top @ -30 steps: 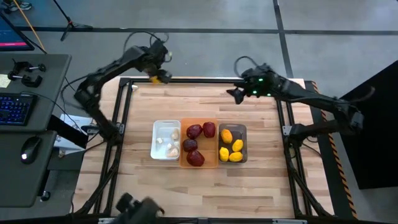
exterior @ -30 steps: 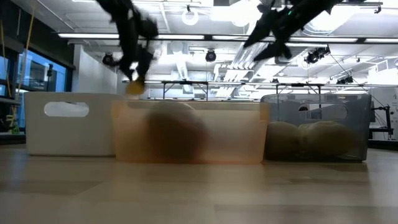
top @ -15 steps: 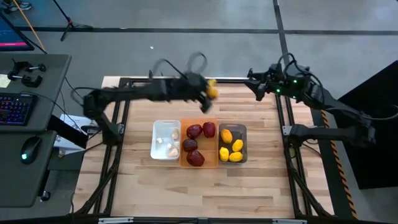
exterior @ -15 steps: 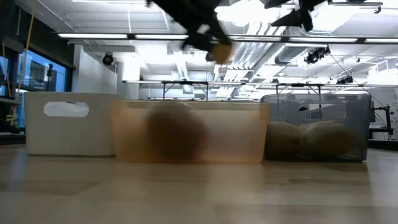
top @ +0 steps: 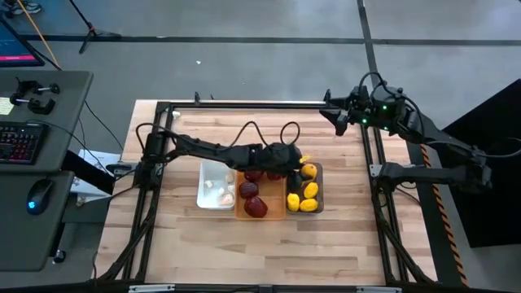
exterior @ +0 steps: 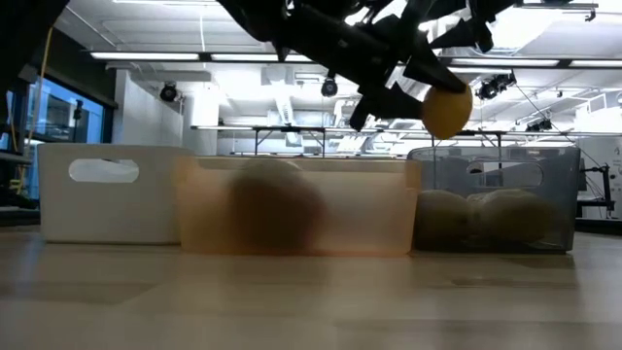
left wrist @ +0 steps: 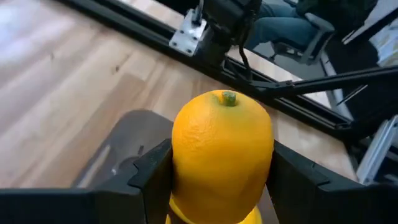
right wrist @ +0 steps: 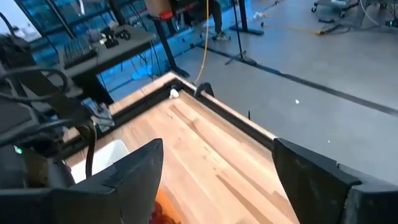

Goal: Sort produce into baskets
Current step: Put the yellow lemon into the black bin, then put the white garlic into the white bin

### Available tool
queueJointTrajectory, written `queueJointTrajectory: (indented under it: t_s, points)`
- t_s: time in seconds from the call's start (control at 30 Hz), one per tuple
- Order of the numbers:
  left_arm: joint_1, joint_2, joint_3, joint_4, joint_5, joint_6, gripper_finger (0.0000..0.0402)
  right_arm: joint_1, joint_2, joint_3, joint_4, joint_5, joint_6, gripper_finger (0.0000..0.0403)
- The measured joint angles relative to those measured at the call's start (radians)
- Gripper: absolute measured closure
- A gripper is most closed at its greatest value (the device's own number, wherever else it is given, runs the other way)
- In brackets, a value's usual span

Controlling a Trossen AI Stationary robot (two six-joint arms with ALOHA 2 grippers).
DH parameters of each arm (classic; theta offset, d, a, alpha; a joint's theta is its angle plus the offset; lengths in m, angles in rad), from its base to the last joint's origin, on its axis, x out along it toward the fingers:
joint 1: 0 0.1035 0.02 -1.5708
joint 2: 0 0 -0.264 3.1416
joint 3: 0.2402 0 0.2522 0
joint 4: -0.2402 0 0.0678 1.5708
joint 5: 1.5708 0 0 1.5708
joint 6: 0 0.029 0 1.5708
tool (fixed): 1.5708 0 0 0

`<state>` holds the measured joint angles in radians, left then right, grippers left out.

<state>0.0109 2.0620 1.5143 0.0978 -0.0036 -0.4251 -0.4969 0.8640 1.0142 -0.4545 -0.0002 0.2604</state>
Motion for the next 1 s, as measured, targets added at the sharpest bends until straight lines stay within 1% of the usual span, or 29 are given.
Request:
queueJointTrajectory:
  t_s: [0.13,0.23,0.3,0.37,0.47,0.57,0.63,0.7,0.77,0.83,0.93,1.0]
  points:
    - [0.002,0.002,0.0,0.017,0.046,-0.045,0.0204,0.0,0.0,0.0,-0.029,0.0,0.0,0.0111]
    - [0.01,0.001,0.0,0.008,0.055,-0.096,0.0197,0.0,0.0,0.0,-0.028,-0.001,0.005,0.0111]
    - [0.017,0.002,0.0,-0.006,0.081,-0.101,0.0182,0.0,0.0,0.0,-0.025,-0.002,0.026,0.0111]
    - [0.024,0.002,0.0,-0.007,0.118,-0.098,0.0157,0.0,-0.001,0.0,-0.011,-0.005,0.048,0.0111]
    - [0.031,0.002,0.0,-0.006,0.202,-0.095,0.0111,0.0,-0.005,0.0,0.019,-0.012,0.085,0.0111]
    - [0.045,-0.01,0.0,-0.029,0.353,-0.073,0.0071,0.009,-0.005,0.0,0.042,-0.019,0.104,0.0111]
    - [0.056,-0.032,0.0,-0.065,0.432,-0.071,0.0055,0.018,-0.005,0.0,0.054,-0.02,0.101,0.0111]
    - [0.073,-0.07,0.0,-0.163,0.476,-0.058,0.0049,0.026,-0.005,0.0,0.056,-0.021,0.101,0.0111]
    - [0.084,-0.118,0.0,-0.289,0.477,0.019,0.0048,0.034,-0.005,0.0,0.048,-0.02,0.123,0.0111]
    - [0.086,-0.181,0.0,-0.432,0.422,0.143,0.0048,0.041,-0.005,0.0,0.041,-0.02,0.167,0.0111]
    - [0.071,-0.286,-0.001,-0.618,0.259,0.3,0.005,0.053,-0.005,0.0,0.039,-0.015,0.222,0.0111]
    - [0.065,-0.362,-0.032,-0.678,0.152,0.373,0.005,0.067,-0.004,0.0,0.033,0.0,0.242,0.0111]
